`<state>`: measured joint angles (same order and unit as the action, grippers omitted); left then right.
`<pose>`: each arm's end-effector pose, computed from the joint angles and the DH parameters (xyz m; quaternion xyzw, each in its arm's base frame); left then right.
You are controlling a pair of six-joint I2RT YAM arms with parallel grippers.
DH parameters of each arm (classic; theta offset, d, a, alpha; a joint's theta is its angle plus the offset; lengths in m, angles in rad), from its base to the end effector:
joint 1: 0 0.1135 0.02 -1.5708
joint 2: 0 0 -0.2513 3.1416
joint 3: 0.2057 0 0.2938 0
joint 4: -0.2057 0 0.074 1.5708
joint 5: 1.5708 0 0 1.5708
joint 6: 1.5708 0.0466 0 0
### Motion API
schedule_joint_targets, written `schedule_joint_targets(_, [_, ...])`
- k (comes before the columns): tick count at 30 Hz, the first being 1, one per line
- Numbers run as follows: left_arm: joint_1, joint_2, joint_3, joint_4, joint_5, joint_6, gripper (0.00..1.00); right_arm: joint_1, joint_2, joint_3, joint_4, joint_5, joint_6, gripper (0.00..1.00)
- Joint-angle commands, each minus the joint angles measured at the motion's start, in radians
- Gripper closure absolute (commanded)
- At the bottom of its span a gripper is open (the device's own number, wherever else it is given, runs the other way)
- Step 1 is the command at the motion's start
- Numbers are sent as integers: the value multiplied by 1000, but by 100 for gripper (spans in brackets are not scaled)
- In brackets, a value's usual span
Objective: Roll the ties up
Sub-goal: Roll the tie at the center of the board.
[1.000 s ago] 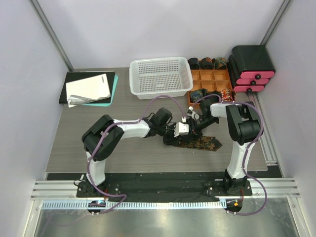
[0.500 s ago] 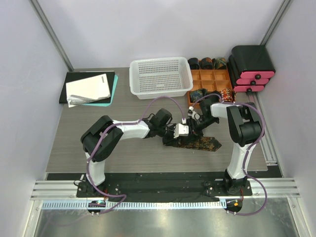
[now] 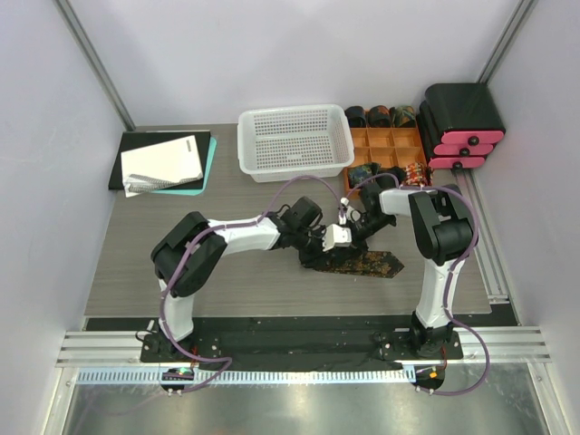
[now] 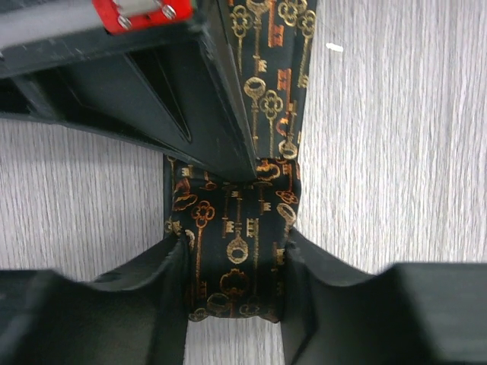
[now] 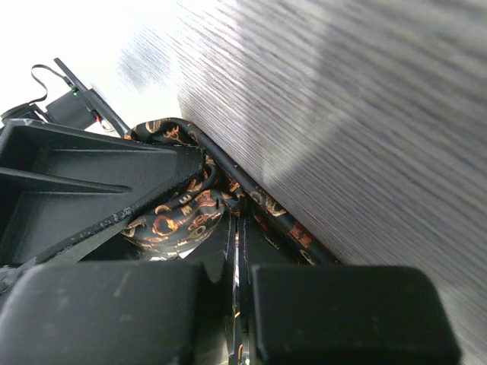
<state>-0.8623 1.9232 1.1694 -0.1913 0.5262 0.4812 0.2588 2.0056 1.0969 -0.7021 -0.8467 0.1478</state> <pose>0.2584 -0.3375 0.1036 0.6344 0.6693 -0.2993 0.2449 0.3254 0.1222 0.0467 0.0424 -0.9106 -0.3986 0.1008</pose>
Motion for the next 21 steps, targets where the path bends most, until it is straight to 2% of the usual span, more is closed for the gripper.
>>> schedule_joint_targets(1, [-27, 48, 42, 9, 9, -49, 53, 30, 59, -6, 46, 201, -33, 99])
schedule_joint_targets(4, [-9, 16, -5, 41, -12, -59, 43, 30, 62, -9, 38, 227, -43, 99])
schedule_joint_targets(6, [28, -16, -53, 58, 29, -78, 35, 30, 65, -5, 36, 239, -45, 99])
schedule_joint_targets(9, [65, -67, -97, 79, 75, -75, 29, 31, 65, 4, 32, 267, -59, 99])
schedule_joint_targets(15, [88, -135, -214, 254, 139, -89, 27, 37, 74, 17, 26, 279, -73, 99])
schedule_joint_targets(21, [86, -118, -209, 348, 152, -139, 28, 48, 68, 26, 24, 271, -77, 99])
